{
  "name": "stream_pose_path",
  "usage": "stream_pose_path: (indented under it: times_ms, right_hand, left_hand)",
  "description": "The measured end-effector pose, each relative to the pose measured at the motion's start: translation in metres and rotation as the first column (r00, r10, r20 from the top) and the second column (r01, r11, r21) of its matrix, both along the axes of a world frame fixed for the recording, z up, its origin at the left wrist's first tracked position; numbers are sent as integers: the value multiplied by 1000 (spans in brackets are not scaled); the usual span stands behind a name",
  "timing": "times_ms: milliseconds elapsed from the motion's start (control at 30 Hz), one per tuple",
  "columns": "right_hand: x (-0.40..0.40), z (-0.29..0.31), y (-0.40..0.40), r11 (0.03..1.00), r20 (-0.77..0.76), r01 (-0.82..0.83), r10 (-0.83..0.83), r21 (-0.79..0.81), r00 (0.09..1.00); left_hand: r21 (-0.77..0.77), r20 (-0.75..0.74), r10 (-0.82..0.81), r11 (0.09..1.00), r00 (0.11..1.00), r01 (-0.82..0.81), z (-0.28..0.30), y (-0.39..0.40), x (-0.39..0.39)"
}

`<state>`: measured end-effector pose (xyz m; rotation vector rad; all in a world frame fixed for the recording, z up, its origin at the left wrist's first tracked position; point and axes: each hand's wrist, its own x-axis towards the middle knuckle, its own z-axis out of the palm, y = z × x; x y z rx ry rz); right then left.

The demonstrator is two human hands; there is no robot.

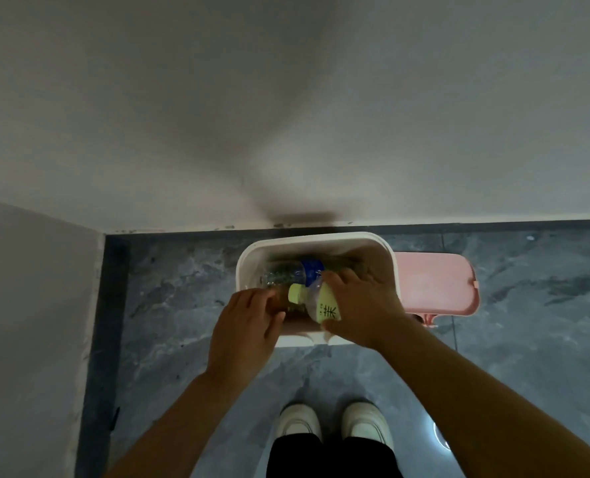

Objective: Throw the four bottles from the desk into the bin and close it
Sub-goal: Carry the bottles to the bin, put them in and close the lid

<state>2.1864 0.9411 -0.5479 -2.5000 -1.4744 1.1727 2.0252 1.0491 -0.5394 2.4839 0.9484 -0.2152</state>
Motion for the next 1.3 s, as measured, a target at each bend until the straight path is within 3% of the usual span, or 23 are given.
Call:
stream_pose_path:
  times_ms: [300, 533, 633, 733, 833, 933, 1067, 1300]
  right_hand:
    - [-8, -20, 5, 1000, 19, -11, 11, -2, 1000]
    - [-9, -7, -17, 975, -92, 212, -206, 65, 974]
    - [-8, 2, -35, 947, -55, 283, -278, 153, 959]
    - [-3, 11, -55, 885, -47, 387, -389, 259, 920]
    - [7, 11, -78, 763, -53, 568, -583, 307, 811]
    - [13, -6, -97, 723, 5, 665, -678, 189, 735]
    - [15, -48, -113, 754, 124, 656, -649, -32, 751]
    - [25, -125, -119, 773, 220, 623, -592, -117, 775]
  left_hand:
    - [-21, 46, 48, 999, 998, -47, -6, -3, 2]
    - [-4, 73, 58, 998, 996, -58, 3, -3, -1]
    - [2, 71, 86, 996, 994, -86, 6, 0, -3]
    - [-34, 53, 193, 981, 980, -192, 6, 6, -7]
    - [-62, 48, 285, 957, 957, -282, 3, 12, -9]
    - [-55, 35, 332, 943, 943, -330, -2, 16, -8]
    - [-36, 65, 366, 931, 928, -364, -17, 19, -3]
    - [-48, 238, 406, 912, 882, -407, -42, 26, -3]
